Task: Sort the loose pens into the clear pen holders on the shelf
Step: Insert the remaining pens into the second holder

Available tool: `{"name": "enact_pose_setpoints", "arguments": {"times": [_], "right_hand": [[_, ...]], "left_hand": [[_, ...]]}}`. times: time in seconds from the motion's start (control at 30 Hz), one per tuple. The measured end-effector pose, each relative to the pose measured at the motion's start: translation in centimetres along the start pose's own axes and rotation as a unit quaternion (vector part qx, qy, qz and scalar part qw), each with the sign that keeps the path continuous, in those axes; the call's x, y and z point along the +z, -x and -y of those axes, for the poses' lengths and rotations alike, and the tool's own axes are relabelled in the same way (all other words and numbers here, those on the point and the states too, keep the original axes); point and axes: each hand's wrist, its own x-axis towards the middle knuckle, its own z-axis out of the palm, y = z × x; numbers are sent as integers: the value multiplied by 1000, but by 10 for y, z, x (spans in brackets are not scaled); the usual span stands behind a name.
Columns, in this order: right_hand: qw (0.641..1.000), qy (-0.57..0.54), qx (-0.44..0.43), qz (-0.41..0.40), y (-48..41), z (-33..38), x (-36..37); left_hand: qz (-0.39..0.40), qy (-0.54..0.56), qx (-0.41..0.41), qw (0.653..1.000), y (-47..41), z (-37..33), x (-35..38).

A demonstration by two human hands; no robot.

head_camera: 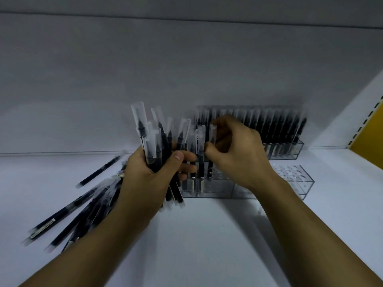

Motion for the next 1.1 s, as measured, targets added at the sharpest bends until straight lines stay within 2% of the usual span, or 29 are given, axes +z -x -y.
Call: {"name": "enact_pose_setpoints", "arguments": {"times": [0.13,0.2,0.3,0.4,0.5,0.63,0.83,0.97,1.1], "right_hand": [[979,-152,-63,-122,2,14,-8],[963,-243,-75,-85,4,21,-11],[957,-279,-75,4,8,26,-6],[950,-306,-50,21,8,27,-4],[932,-361,2,3,6,27,-9],[902,-426,54,-38,1,20,-13],[843,-501,129,-149,-10,9,-18],[890,-372,100,-243,-11,-1,-21],[922,-291,38,-254,-8,2,-19]], "left_hand": [[12,12,1,1000,1,-1,0],[27,9,1,1000,2,-2,0],[51,-20,16,998,4,-2,2],[46,-29,19,998,4,1,3],[29,12,11,999,4,1,2],[20,83,-4,996,5,-4,3],[-23,55,20,998,5,-1,4],[-21,10,36,999,4,-1,4],[1,-2,48,999,4,-4,4]]}}
